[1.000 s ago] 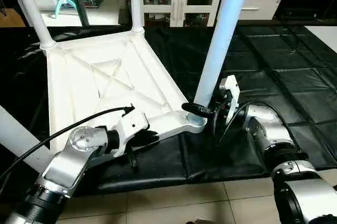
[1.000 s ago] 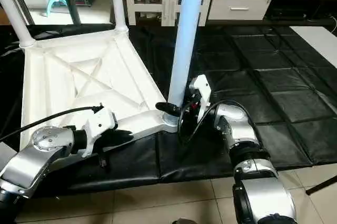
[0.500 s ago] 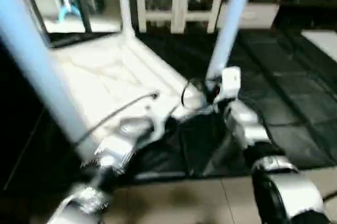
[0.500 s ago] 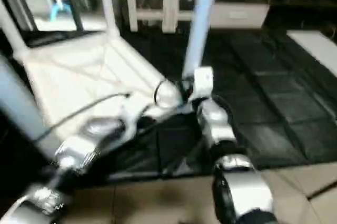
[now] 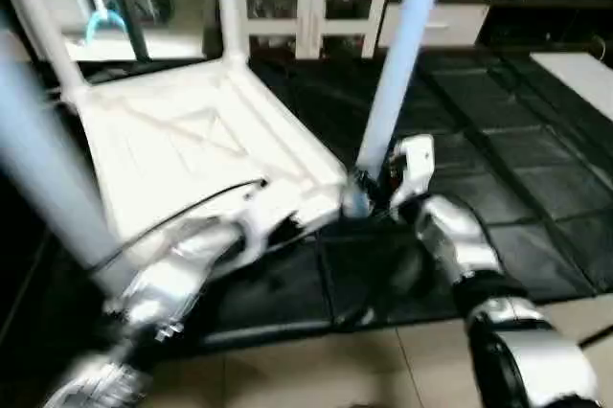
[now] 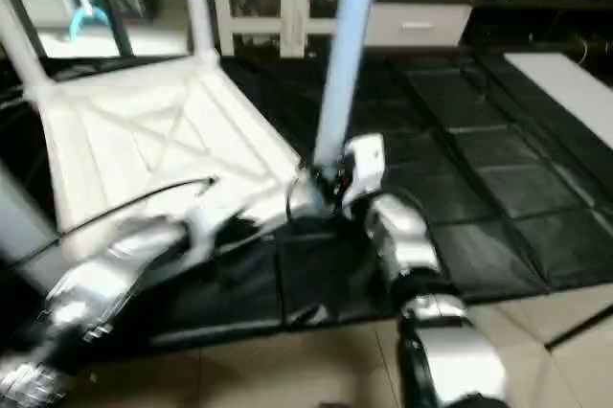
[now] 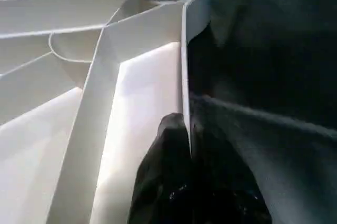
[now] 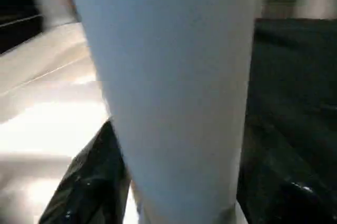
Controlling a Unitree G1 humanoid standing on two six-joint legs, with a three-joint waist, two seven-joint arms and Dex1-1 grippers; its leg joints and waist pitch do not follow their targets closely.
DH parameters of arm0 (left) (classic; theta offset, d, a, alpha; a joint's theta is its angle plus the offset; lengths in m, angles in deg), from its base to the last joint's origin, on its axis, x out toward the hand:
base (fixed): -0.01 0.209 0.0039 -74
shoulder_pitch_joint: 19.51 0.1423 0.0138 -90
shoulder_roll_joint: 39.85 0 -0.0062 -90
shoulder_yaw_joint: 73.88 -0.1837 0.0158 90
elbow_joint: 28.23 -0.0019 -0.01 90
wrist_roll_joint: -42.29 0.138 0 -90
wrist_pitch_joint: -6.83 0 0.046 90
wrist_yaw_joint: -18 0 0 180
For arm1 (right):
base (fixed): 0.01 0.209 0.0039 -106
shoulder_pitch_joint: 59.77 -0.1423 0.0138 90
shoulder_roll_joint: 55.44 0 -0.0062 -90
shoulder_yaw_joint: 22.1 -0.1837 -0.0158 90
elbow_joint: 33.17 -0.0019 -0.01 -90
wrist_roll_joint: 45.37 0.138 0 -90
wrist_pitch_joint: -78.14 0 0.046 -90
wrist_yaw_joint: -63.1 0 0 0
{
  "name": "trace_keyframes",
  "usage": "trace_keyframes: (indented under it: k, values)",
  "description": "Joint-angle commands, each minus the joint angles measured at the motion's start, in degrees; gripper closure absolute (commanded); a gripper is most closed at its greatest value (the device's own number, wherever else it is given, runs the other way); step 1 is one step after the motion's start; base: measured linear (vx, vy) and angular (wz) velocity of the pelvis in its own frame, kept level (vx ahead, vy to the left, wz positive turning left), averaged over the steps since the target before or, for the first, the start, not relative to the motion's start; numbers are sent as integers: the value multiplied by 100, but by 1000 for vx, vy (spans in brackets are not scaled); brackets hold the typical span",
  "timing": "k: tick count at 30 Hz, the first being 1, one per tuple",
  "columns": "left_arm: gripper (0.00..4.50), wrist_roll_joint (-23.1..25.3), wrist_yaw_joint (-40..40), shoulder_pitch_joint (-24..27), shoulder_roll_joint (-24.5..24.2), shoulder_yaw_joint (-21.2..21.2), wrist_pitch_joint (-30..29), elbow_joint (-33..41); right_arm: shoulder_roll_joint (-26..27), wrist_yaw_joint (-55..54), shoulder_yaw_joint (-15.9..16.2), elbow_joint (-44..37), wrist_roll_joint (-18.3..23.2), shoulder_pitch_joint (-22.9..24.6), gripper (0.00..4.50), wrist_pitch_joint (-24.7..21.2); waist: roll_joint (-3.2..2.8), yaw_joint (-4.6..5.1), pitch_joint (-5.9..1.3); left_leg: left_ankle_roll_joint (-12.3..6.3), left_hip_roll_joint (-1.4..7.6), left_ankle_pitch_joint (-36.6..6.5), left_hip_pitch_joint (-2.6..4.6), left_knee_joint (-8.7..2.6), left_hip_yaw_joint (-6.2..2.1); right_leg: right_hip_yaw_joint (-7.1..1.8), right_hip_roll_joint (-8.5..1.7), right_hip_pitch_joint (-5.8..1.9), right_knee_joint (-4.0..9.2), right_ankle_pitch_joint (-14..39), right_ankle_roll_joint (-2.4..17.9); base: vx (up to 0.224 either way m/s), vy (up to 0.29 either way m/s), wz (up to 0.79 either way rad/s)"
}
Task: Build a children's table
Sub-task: Rotate leg to tighten
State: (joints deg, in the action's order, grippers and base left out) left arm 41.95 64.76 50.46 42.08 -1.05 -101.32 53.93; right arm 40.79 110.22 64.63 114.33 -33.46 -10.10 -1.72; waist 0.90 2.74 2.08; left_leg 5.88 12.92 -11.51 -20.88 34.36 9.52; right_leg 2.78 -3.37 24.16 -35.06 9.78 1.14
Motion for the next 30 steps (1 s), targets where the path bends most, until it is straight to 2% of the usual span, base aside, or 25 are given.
trace_keyframes:
  k: [1,3,6,8,10,12,13,17,24,30]
  values:
    - [450,-376,530,383,-296,83,102,463,-661,592,-295,-236,190,40,132,20,-66,-25,-393,-648,23,-707,-36,-341,58,-164,-277,-385,283,32,1699,0,0,0]
    - [450,-415,578,445,-359,116,103,521,-749,811,-338,-286,241,41,111,-23,-66,-33,-400,-798,16,-439,-40,-316,79,-167,-270,-384,249,-352,1811,0,0,0]
    - [450,-476,628,518,-416,175,93,610,-875,1273,-379,-342,349,42,104,-96,-52,-74,-393,-920,20,-440,-15,-299,102,-178,-277,-372,244,-360,1889,0,0,0]
    - [450,-507,633,536,-423,217,77,665,-919,1682,-358,-437,483,69,104,-143,-47,-113,-377,-888,24,-573,-4,-302,113,-182,-279,-365,263,-115,1856,0,0,0]
    - [450,-508,644,511,-409,218,99,652,-867,1796,-375,-446,588,71,133,-226,-57,-162,-358,-808,27,-687,14,-313,121,-191,-282,-344,285,119,1797,0,0,0]
    - [450,-516,657,515,-416,219,93,674,-855,1837,-388,-419,626,59,136,-263,-54,-184,-356,-703,22,-760,15,-317,117,-193,-279,-345,285,263,1752,0,0,0]
    - [450,-512,643,489,-398,211,85,661,-817,1857,-376,-370,625,66,160,-277,-45,-185,-357,-674,17,-760,10,-314,117,-196,-277,-344,285,283,1733,0,0,0]
    - [450,-512,562,432,-368,195,48,644,-754,1929,-354,-309,578,84,178,-269,-48,-188,-361,-646,11,-702,-3,-306,111,-197,-279,-352,273,281,1697,0,0,0]
    - [450,-510,558,424,-366,194,30,638,-746,1913,-353,-299,561,84,241,-261,-52,-188,-365,-640,5,-703,-3,-295,109,-194,-275,-347,271,295,1687,0,0,0]
    - [450,-510,558,424,-366,194,30,638,-746,1913,-353,-299,561,84,246,-261,-53,-191,-367,-640,3,-701,-5,-289,107,-193,-272,-347,267,294,1682,0,0,0]
